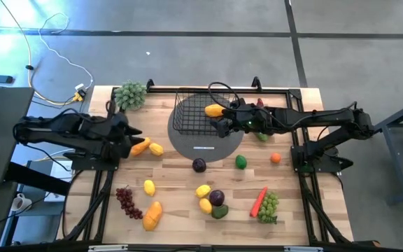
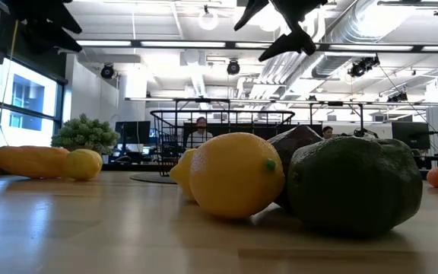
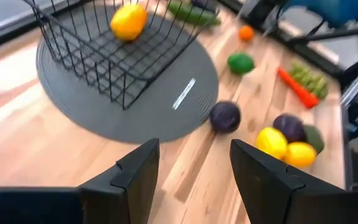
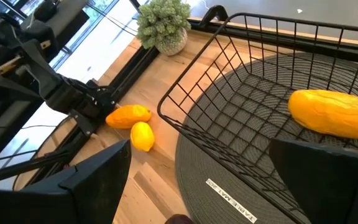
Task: Build produce basket
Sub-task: Put the yellow mango into the wire basket
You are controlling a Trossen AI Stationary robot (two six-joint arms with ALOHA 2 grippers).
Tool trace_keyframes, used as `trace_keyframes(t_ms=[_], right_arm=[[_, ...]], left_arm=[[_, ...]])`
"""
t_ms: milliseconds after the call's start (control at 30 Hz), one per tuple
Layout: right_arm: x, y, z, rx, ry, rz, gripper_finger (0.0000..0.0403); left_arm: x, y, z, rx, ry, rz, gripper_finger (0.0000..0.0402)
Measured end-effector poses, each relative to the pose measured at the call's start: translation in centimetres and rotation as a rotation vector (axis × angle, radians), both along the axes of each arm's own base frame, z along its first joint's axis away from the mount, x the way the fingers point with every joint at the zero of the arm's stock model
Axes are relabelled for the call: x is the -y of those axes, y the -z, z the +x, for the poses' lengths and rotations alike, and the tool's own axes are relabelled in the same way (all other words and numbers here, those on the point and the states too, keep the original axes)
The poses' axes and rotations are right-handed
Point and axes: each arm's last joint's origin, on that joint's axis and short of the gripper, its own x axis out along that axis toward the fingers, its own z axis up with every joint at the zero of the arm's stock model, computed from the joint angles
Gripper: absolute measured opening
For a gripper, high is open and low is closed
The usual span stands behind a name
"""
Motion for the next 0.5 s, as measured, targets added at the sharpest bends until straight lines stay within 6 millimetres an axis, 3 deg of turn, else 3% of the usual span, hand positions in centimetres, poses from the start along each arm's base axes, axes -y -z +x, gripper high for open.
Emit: trace_keyframes(t_ms=[500], right_arm=[[-0.1, 0.1, -0.1, -0.017, -0.023, 0.008, 0.0365]], left_arm=[[0.2, 0.7, 1.6, -0.09, 0.076, -0.036, 0.0203]])
